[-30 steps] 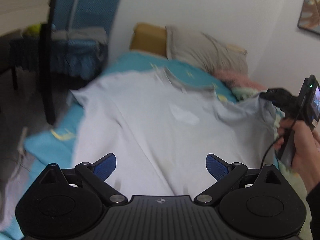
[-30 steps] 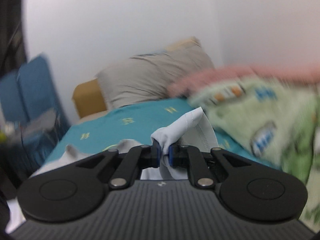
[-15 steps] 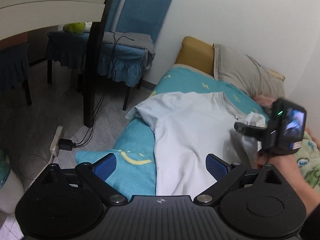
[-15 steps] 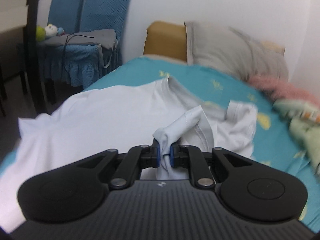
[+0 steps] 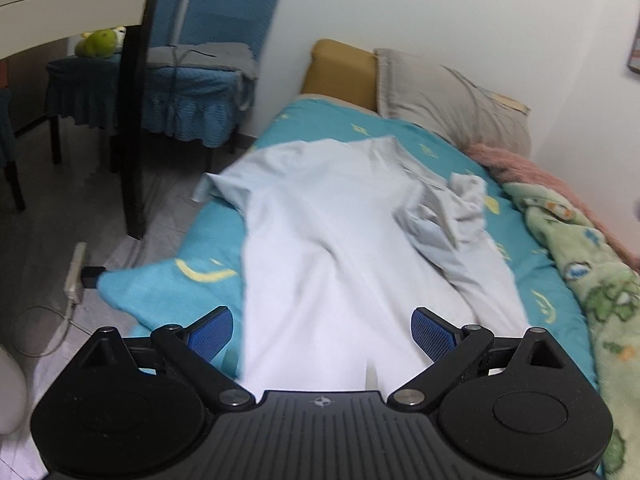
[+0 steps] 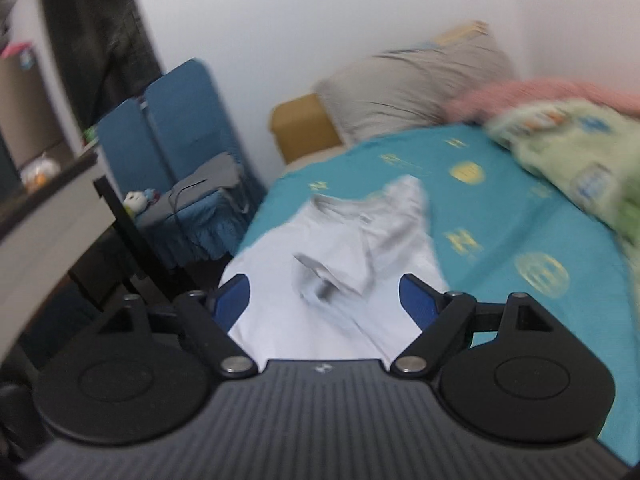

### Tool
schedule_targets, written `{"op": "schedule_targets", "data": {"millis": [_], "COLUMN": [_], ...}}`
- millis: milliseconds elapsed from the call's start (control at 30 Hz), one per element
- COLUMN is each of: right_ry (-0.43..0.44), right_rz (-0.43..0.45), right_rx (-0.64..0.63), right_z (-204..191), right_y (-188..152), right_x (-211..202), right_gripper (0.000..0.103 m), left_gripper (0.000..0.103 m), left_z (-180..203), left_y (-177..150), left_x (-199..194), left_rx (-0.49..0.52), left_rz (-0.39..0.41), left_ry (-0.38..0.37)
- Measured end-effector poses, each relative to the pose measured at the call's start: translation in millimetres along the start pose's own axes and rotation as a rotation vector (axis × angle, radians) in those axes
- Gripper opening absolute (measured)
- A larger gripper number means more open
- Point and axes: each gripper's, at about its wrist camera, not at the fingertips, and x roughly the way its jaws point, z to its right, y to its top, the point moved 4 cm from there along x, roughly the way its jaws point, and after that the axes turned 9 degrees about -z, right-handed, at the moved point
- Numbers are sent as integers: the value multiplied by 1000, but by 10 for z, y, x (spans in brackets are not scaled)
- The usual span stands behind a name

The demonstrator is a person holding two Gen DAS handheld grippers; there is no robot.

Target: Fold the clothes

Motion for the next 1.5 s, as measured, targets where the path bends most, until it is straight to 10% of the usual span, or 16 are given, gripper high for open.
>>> {"op": "schedule_targets", "data": {"millis": [300,767,1500], "right_ry": [-41,-57,-28], "right_rz": [90,30,109], "right_rx": [244,196,410], "right_z": [707,773,1274], "right_y": [-689,-848,-818], "right_x": [-1125,-985,-1189], "right_gripper": [84,84,84], "left_gripper": [95,94,70], "left_z": [543,1274,2352], "left_y": [-368,-702,-1479], "left_x": [-185,-186,491], "left_rx": [125,279,179], "left_rz": [-41,-79,-402], "left_ry": [-79,-85,-393]}}
